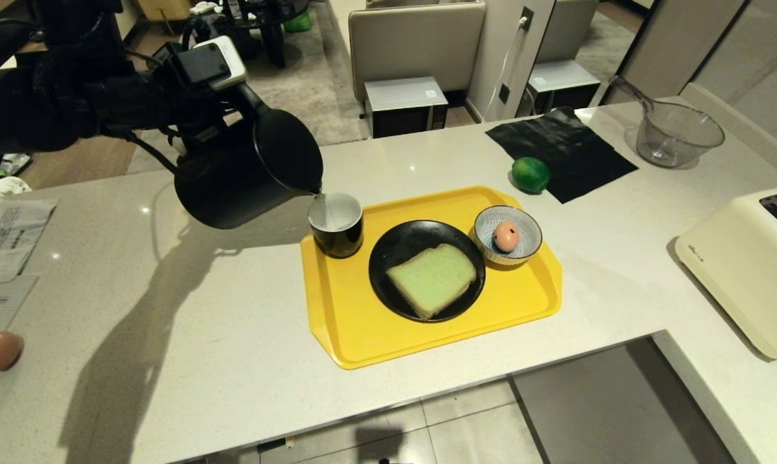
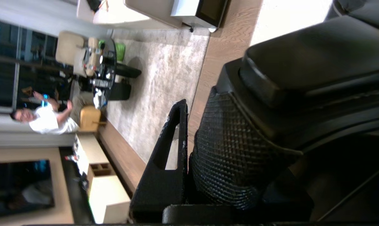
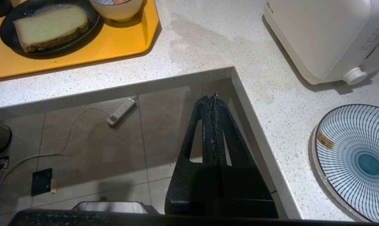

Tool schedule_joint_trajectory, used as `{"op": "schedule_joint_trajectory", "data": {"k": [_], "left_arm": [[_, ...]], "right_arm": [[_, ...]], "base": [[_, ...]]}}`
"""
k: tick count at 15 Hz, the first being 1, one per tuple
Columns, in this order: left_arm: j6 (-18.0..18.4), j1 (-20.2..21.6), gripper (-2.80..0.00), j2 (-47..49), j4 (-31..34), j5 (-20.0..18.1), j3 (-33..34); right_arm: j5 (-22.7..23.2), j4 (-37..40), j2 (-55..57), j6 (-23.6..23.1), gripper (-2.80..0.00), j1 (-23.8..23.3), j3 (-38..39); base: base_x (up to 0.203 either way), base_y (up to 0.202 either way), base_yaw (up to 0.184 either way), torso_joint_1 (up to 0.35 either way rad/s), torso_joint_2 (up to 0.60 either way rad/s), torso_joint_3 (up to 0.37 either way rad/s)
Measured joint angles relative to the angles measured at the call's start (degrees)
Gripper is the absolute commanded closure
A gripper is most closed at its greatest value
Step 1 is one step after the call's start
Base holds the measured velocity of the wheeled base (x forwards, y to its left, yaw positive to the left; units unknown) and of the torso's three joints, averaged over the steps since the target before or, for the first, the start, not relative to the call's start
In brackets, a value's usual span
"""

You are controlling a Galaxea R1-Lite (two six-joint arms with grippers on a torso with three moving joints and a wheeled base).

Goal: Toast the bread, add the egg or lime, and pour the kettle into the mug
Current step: Pour water into a cup

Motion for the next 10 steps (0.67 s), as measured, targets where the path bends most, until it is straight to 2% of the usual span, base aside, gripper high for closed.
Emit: {"op": "schedule_joint_trajectory", "data": {"k": [10], "left_arm": [[2.2, -0.4, 0.00, 0.4, 0.8, 0.5, 0.0]], "right_arm": [[0.0, 0.0, 0.0, 0.0, 0.00, 0.0, 0.0]], "base": [[0.000, 0.000, 0.000, 0.000, 0.00, 0.000]]}}
